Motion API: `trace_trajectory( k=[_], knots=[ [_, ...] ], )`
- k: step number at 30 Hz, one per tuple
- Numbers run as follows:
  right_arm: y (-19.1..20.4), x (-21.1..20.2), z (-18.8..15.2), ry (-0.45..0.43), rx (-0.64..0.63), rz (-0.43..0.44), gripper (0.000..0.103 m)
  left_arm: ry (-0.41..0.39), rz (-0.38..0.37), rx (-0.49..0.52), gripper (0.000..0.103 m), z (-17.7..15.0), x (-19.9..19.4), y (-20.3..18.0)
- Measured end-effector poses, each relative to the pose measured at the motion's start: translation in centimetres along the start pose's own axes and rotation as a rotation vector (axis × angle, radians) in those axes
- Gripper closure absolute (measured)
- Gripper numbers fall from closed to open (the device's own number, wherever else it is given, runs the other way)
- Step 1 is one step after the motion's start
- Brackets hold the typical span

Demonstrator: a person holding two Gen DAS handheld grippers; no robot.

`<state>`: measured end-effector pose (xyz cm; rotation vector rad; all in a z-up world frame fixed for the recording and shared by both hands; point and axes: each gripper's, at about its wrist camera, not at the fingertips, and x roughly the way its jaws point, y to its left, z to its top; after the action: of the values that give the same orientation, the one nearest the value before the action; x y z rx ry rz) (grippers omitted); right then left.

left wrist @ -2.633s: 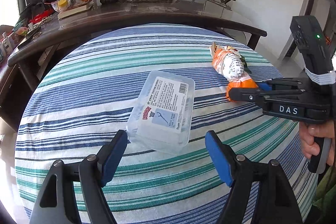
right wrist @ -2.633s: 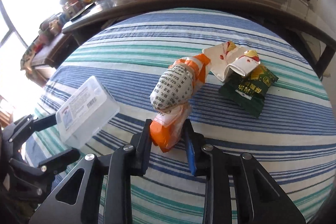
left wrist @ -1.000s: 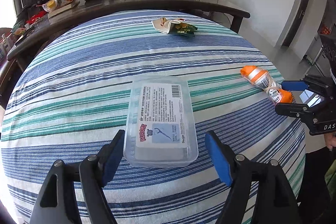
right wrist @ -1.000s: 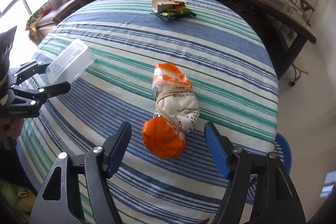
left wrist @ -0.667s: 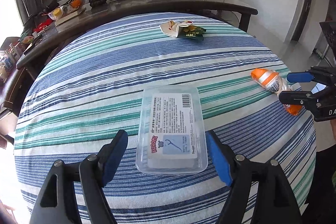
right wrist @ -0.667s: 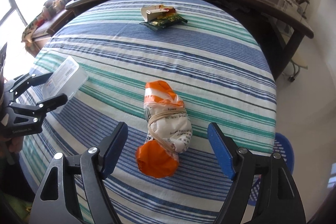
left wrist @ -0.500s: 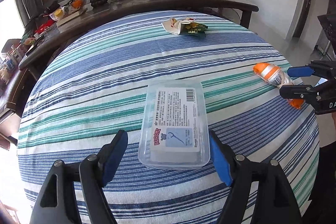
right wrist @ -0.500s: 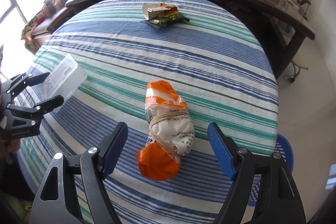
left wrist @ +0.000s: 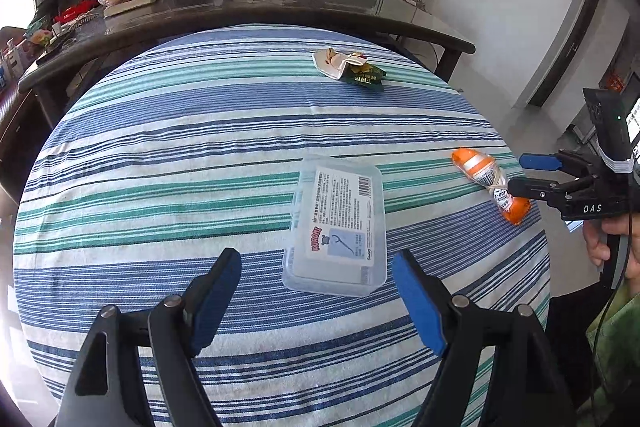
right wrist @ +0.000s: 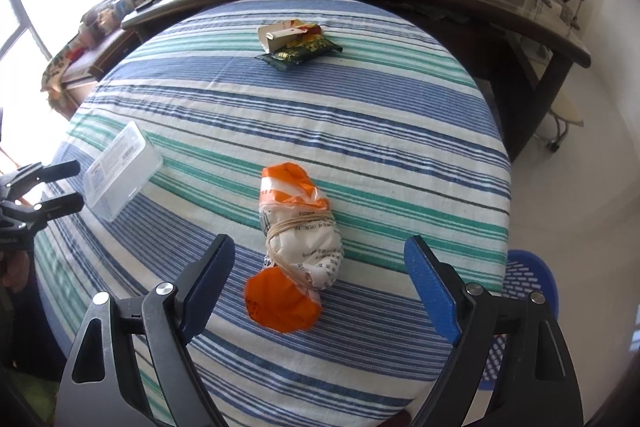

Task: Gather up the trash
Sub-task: 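Grasp the clear plastic box with the left tool while the right tool grasps the orange-white bag, then carry the plastic box and orange-white bag over the blue wastebasket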

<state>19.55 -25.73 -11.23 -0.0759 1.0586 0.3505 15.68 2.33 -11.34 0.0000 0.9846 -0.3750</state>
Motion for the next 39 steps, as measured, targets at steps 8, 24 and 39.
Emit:
trace_trajectory(
  k=[8,24,39],
  knots=[
    [1.1,1.9,0.4,0.048,-0.046,-0.029,0.013,0.131,0.049,0.169,0.023,2.0,5.6,-3.6],
    [-2.8,-2.8,0.2,-0.064,0.064,-0.008,0.056,0.043,-0.046,0.179,0.039,5.0,3.0,-8.4],
    [-25.2,-5.5,-9.2,0.023,0.442,-0.268,0.056,0.136,-0.346,0.356,0.039,9.7,11.6,-33.4]
  ],
)
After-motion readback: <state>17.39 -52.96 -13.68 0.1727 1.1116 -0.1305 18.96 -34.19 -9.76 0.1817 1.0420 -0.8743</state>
